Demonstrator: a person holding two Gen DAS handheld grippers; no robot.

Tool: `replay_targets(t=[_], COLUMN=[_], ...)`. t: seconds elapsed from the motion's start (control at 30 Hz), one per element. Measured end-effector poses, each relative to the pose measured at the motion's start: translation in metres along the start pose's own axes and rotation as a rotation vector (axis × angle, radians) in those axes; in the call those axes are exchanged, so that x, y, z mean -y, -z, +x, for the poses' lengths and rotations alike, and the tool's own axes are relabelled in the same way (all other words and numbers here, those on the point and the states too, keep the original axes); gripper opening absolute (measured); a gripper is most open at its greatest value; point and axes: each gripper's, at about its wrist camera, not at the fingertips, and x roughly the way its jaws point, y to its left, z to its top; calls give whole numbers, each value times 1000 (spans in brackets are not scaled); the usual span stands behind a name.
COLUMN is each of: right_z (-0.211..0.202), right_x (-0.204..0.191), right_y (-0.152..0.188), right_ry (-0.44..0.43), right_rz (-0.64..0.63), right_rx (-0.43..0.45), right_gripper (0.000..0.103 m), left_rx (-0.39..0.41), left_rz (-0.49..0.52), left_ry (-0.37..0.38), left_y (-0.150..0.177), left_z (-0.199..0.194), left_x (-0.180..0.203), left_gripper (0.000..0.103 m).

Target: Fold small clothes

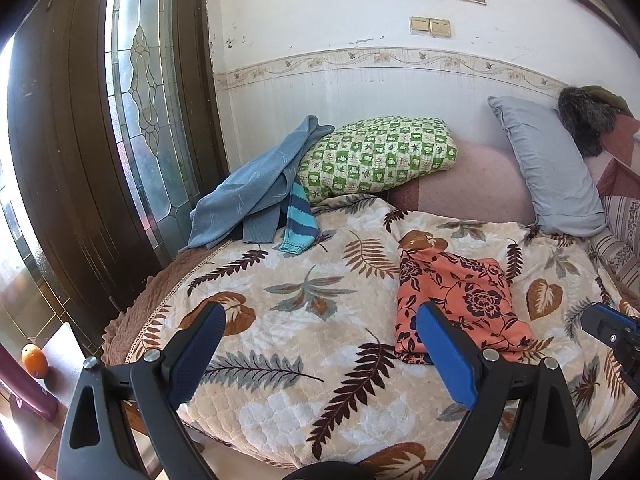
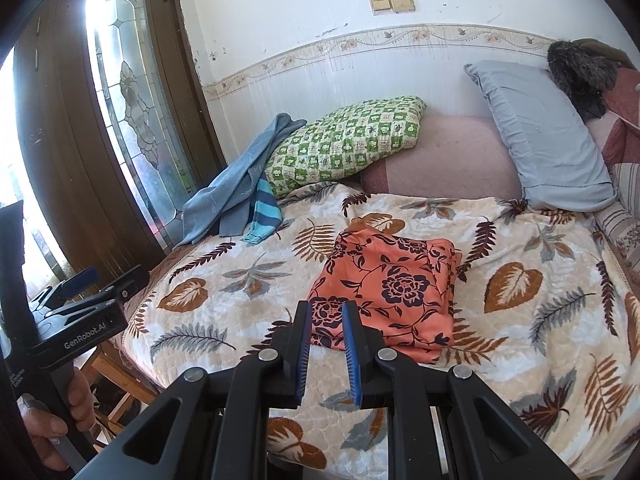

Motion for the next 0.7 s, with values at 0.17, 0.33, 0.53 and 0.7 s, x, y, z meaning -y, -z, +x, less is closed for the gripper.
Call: replay_targets(t=[0.17,0.33,0.53,0.7], right_z=[-9,-19,-34,-51], right_x=[9,18,33,51], right_y=[4,7,10,9], right_ry=[4,11,31,55], right_rz=[17,30,50,82], right_rx=[6,13,31,59], right_gripper=[18,18,18,18], left_rx=[10,23,47,65], left_rz=[26,54,89,116], left_ry=[7,13,26,47], left_y=[-2,-5,-9,-14], left_z=[-9,-19,-31,-41], left_x=[12,28,49,67], left_gripper=[96,96,96,97])
